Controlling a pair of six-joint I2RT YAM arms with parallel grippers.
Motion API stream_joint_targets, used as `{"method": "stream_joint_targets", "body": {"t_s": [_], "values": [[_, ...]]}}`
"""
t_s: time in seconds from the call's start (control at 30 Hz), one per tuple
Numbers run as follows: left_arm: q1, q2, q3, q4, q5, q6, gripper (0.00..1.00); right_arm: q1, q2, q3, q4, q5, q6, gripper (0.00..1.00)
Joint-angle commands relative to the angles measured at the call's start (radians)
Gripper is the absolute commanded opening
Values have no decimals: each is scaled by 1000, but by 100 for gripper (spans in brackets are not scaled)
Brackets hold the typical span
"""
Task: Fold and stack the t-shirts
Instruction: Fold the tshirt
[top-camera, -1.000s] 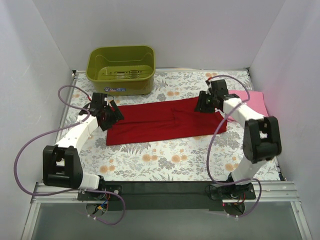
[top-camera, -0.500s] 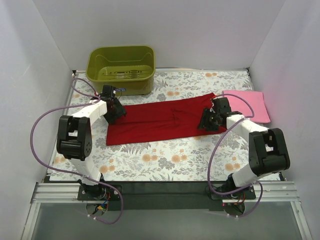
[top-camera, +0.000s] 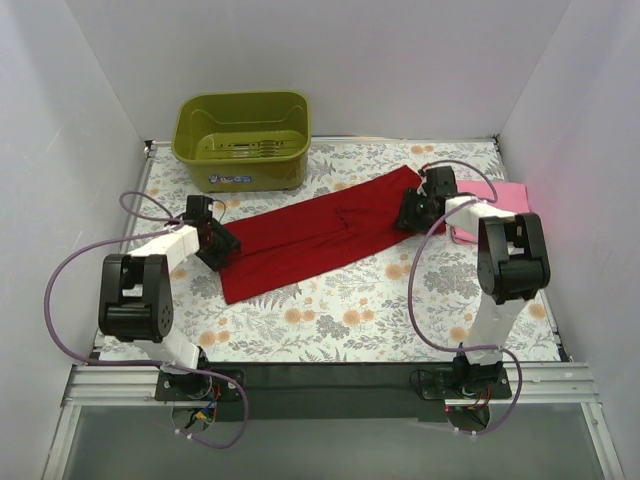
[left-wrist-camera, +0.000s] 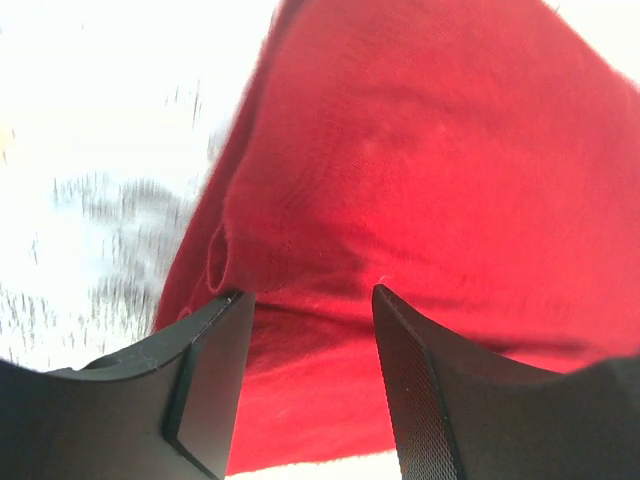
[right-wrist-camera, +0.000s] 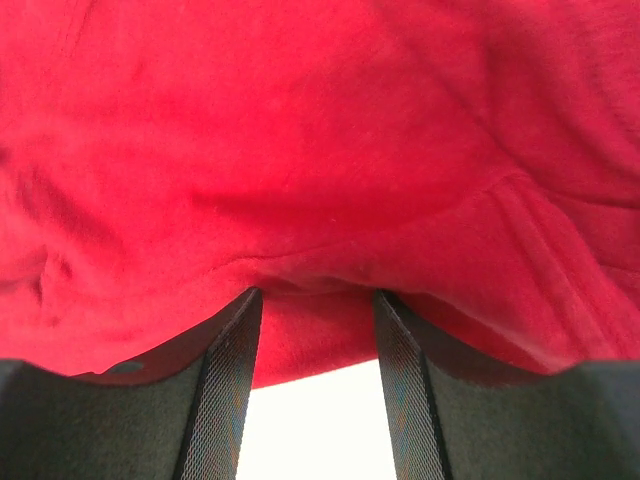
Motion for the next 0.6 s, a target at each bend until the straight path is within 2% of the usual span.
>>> {"method": "stream_joint_targets", "body": {"t_s": [0.0,0.1,0.17,0.2,0.23,0.33,0.4,0.47,0.53,0.57], "values": [[-6,-96,-149,-114,89,-19,48,-29,125,163,-11,92,-130,48],[-45,-208,-245,-127,168,-83,48,-47,222,333,-62,119,-167,48],[-134,-262,-290,-131,186,-128,48,-66,286,410,-94,116,-177,49],[-170,-282,-324,-133,192,-198,48,-72,308,445,-113,122,-179,49],[-246,-321,-341,-131,204,-232,48,-84,344,520,-129,133,-179,49],[-375,-376,-387,-116,231,-365,48,-92,360,605,-189,138,-190,49],[-426,-411,-391,-131,215,-392,52,-77,319,585,-203,106,-203,49],[-428,-457,-365,-191,166,-387,55,-57,227,500,-203,96,-205,50],[-426,-474,-297,-241,64,-349,59,-17,128,431,-205,76,-199,50],[-426,-477,-272,-280,30,-332,61,-1,92,342,-203,78,-185,50]]}}
